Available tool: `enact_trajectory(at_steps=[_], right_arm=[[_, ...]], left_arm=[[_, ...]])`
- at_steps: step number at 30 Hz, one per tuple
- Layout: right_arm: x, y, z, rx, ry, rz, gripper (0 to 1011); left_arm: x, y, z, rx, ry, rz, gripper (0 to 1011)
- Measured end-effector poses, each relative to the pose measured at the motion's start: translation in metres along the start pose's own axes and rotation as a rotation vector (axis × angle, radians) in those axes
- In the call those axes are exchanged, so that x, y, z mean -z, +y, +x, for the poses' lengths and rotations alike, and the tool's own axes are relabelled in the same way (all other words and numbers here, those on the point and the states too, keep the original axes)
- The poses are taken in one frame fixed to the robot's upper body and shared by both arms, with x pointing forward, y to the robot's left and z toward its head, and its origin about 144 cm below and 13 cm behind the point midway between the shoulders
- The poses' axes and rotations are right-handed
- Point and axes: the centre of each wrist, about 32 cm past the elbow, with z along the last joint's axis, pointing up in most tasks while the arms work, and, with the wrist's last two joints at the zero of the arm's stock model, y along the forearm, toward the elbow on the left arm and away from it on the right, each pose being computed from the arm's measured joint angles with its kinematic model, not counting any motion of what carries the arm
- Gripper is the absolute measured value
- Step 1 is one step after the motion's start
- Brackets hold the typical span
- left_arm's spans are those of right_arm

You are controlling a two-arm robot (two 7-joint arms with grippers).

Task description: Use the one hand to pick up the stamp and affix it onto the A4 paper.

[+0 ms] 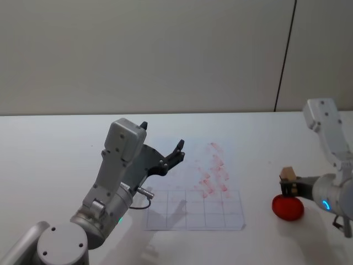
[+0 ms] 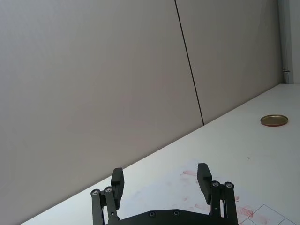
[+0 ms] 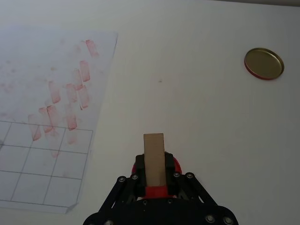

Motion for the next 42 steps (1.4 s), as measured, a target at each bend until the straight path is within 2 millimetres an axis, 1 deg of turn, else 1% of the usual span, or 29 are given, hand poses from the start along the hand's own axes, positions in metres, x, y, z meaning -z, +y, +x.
enact_trajectory(at_steps=[13, 28, 32, 33, 34, 35, 36, 37, 38, 39, 40, 41, 42], right_arm=[[0.008, -0.001, 0.010, 0.008, 0.010, -0.036, 217], [0.013, 0.013, 0.017, -0.020, 0.022, -0.058, 218], [0.014, 0.016, 0.017, -0.028, 0.023, -0.059, 298], [0.014, 0.017, 0.018, -0.030, 0.023, -0.059, 358], [0.014, 0.017, 0.018, -0.031, 0.023, -0.059, 358], [0.014, 0.019, 0.018, -0.034, 0.022, -0.059, 392], [0.015, 0.019, 0.018, -0.036, 0.022, -0.058, 460], [0.014, 0.020, 0.018, -0.038, 0.021, -0.056, 460], [0.015, 0.020, 0.018, -0.038, 0.020, -0.055, 481], [0.015, 0.021, 0.018, -0.040, 0.019, -0.051, 538], [0.014, 0.021, 0.018, -0.041, 0.018, -0.048, 564], [0.014, 0.020, 0.018, -0.042, 0.015, -0.040, 623], [0.014, 0.020, 0.018, -0.042, 0.014, -0.038, 623]], left_arm=[[0.000, 0.000, 0.000, 0.000, 0.000, 0.000, 993], [0.000, 0.000, 0.000, 0.000, 0.000, 0.000, 993], [0.000, 0.000, 0.000, 0.000, 0.000, 0.000, 993], [0.000, 0.000, 0.000, 0.000, 0.000, 0.000, 993], [0.000, 0.000, 0.000, 0.000, 0.000, 0.000, 993], [0.000, 0.000, 0.000, 0.000, 0.000, 0.000, 993], [0.000, 0.000, 0.000, 0.000, 0.000, 0.000, 993], [0.000, 0.000, 0.000, 0.000, 0.000, 0.000, 993], [0.000, 0.000, 0.000, 0.000, 0.000, 0.000, 993], [0.000, 0.000, 0.000, 0.000, 0.000, 0.000, 993], [0.000, 0.000, 0.000, 0.000, 0.000, 0.000, 993], [0.000, 0.000, 0.000, 0.000, 0.000, 0.000, 993], [0.000, 0.000, 0.000, 0.000, 0.000, 0.000, 993]])
